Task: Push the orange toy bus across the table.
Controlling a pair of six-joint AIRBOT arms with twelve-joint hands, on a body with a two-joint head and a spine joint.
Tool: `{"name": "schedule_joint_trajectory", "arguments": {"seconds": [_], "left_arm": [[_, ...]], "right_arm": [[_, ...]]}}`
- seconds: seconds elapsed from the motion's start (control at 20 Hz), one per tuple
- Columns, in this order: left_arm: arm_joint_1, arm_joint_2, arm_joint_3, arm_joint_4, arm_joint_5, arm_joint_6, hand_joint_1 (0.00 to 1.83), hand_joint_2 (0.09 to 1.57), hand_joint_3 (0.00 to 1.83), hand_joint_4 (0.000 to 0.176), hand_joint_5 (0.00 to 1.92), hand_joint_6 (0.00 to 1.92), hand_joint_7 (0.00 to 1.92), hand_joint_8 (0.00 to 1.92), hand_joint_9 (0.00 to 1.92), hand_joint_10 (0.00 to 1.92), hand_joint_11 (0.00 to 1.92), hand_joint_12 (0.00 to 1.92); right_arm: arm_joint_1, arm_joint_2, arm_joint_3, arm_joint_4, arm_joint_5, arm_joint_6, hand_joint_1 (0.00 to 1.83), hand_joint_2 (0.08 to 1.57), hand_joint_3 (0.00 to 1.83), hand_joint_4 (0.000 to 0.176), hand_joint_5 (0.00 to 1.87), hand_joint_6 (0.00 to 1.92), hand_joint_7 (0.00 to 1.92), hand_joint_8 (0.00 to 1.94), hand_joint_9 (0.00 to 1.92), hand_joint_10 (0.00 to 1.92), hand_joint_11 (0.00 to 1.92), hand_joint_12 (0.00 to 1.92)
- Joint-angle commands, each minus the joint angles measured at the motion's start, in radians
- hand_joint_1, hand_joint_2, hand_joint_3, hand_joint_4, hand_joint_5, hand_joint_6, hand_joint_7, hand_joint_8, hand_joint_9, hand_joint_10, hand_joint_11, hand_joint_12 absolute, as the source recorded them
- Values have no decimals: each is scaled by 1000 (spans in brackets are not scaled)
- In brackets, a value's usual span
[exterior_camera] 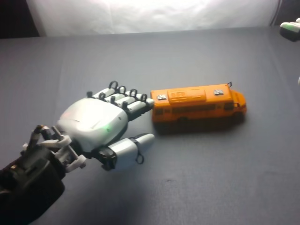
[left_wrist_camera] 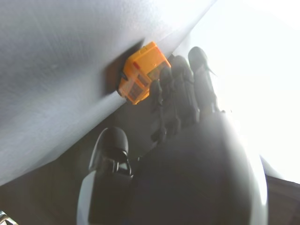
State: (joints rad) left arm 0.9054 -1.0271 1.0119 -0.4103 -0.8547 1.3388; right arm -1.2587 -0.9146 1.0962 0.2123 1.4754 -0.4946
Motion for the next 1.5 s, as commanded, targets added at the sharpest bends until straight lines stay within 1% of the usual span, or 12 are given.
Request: {"name": "schedule_joint_trajectory", "arguments": {"seconds": [0.0,0.1,0.15,0.2,0.25,0.35,0.65,0.9,1.05,1.2,1.35,1.45], "left_arm": [[-20,-11,1,45,-103,3,0,1447,1,0,274,2,284,5,257,3,137,187],[-30,-21,5,51,-104,3,0,1461,7,0,266,0,287,5,254,1,140,190],[-39,-29,9,55,-101,3,0,1462,7,0,264,0,286,4,252,1,139,190],[-48,-37,14,60,-96,3,0,1454,3,0,247,0,280,1,254,1,144,193],[-55,-43,18,63,-91,3,0,1452,1,0,240,0,277,0,255,1,147,195],[-67,-56,26,72,-80,3,0,1440,0,0,228,0,266,1,251,0,142,198],[-71,-50,26,67,-97,3,0,1441,0,0,234,8,281,4,260,3,138,211],[-59,2,7,32,-158,5,0,1446,0,0,226,1,214,0,161,0,24,166],[-56,-2,20,22,-117,17,0,1494,18,0,231,2,221,3,176,8,58,178],[-62,-25,34,22,-67,44,0,1471,4,0,263,11,260,13,224,19,119,198],[-67,-45,49,14,-24,68,0,1483,7,0,253,4,278,15,243,20,132,205],[-72,-57,57,13,-11,68,0,1477,3,0,248,1,271,8,242,15,136,208]], "right_arm": [[5,6,0,14,121,6,313,1405,1,27,318,0,309,0,233,1,80,262],[5,6,0,14,121,6,317,1412,4,11,317,0,307,0,237,3,86,264],[5,6,0,14,122,6,319,1412,3,10,317,0,306,0,237,2,87,263],[5,6,0,14,122,6,317,1408,1,17,317,0,307,1,241,4,95,266],[5,6,0,14,122,6,321,1413,3,14,318,1,309,1,244,4,98,266],[5,6,0,14,122,6,318,1407,0,28,321,1,306,0,239,2,93,262],[-2,6,0,14,122,6,314,1395,0,27,324,2,307,2,239,0,93,247],[-6,5,1,15,121,6,359,1411,1,0,322,0,304,0,241,0,102,243],[-6,5,2,15,121,6,433,1418,0,0,339,3,311,0,224,0,78,231],[-6,5,3,15,121,6,491,1422,1,1,350,3,322,2,205,0,50,218],[-6,5,4,15,120,6,430,1410,0,14,343,0,316,1,190,1,42,213],[-6,4,4,14,119,6,410,1406,0,12,337,0,307,0,190,0,36,216]]}}
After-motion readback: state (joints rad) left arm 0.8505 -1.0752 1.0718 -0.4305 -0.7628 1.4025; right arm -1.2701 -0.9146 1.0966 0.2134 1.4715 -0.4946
